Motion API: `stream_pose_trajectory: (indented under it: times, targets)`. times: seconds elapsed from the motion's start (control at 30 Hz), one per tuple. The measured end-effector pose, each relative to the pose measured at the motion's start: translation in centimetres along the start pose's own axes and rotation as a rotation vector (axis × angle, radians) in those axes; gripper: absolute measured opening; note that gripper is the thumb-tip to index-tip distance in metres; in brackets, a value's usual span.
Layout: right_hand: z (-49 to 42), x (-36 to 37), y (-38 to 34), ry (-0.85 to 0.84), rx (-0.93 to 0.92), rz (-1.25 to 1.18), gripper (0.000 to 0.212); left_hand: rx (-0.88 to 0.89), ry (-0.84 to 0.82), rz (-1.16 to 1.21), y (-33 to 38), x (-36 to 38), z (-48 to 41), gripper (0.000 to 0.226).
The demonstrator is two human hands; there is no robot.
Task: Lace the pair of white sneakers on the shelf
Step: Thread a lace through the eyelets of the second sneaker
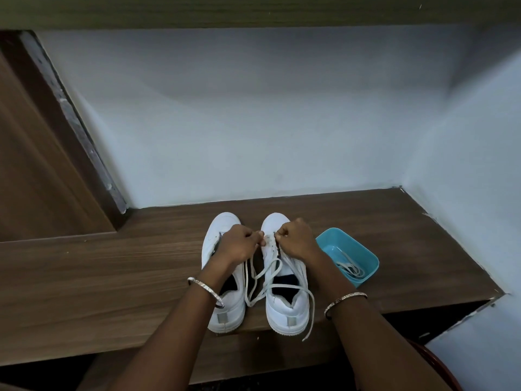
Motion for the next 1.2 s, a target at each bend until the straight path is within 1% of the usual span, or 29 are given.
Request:
stream_pose_trajectory:
  times: [0.1,0.13,0.23,0.33,0.4,0.5,0.63,0.7,0.83,0.93,0.97,1.07,1.2]
  targets:
    - [0.4,-0.6,1.1,-0.013,0.01,-0.231,0.013,-0.088,-0.036,0.126,0.4,-1.3,1.9,0.035]
    - [0.7,-0.7,1.3,-0.01,0.018,-0.277,0.016,-0.118,-0.047,0.189,0.4,-1.7,2.5,0.036]
    - [1.3,-0.5,1.6,0.016,0.022,-0.323,0.035,-0.143,-0.073,0.326,0.5,-3.0,4.3,0.039]
    - [1.9,-0.5,1.7,0.032,0.051,-0.337,0.039,-0.138,-0.085,0.377,0.3,-4.2,5.8,0.04]
    - [2.4,-0.5,1.8,0.041,0.08,-0.348,0.04,-0.146,-0.082,0.305,0.3,-5.0,6.6,0.043]
    - [3.4,-0.5,1.7,0.088,0.11,-0.368,0.033,-0.125,-0.088,0.07,0.3,-5.6,6.8,0.05]
    - [4.9,-0.3,0.9,0.174,0.109,-0.358,0.018,-0.023,0.042,-0.383,-0.3,-5.2,5.9,0.044]
    - [5.4,-0.3,0.4,0.215,0.094,-0.338,0.014,0.033,0.103,-0.493,-0.5,-4.2,5.2,0.041]
    - [5.4,-0.2,0.3,0.231,0.089,-0.348,0.012,0.136,0.215,-0.538,-0.4,-1.9,3.0,0.032]
    - [5.4,-0.1,1.0,0.22,0.089,-0.43,0.01,0.188,0.231,-0.618,-0.7,-0.1,0.7,0.022]
    - [5.5,0.0,1.2,0.211,0.084,-0.451,0.009,0.187,0.216,-0.625,-0.8,0.3,0.0,0.022]
    - [5.3,0.5,2.2,0.15,0.07,-0.48,0.008,0.125,0.121,-0.545,-1.6,1.2,-2.0,0.021]
    - [4.8,0.3,2.9,0.053,0.057,-0.507,0.013,0.076,-0.002,-0.455,-2.2,1.2,-3.5,0.011]
Point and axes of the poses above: each hand's wrist, its own z-axis away from the middle knuckle, its own x-axis out of the palm, y = z × x, the point moved 4 cm from there along -z, towards the middle knuckle, and after that the axes turned 10 degrees about x, right-handed, at the moved point
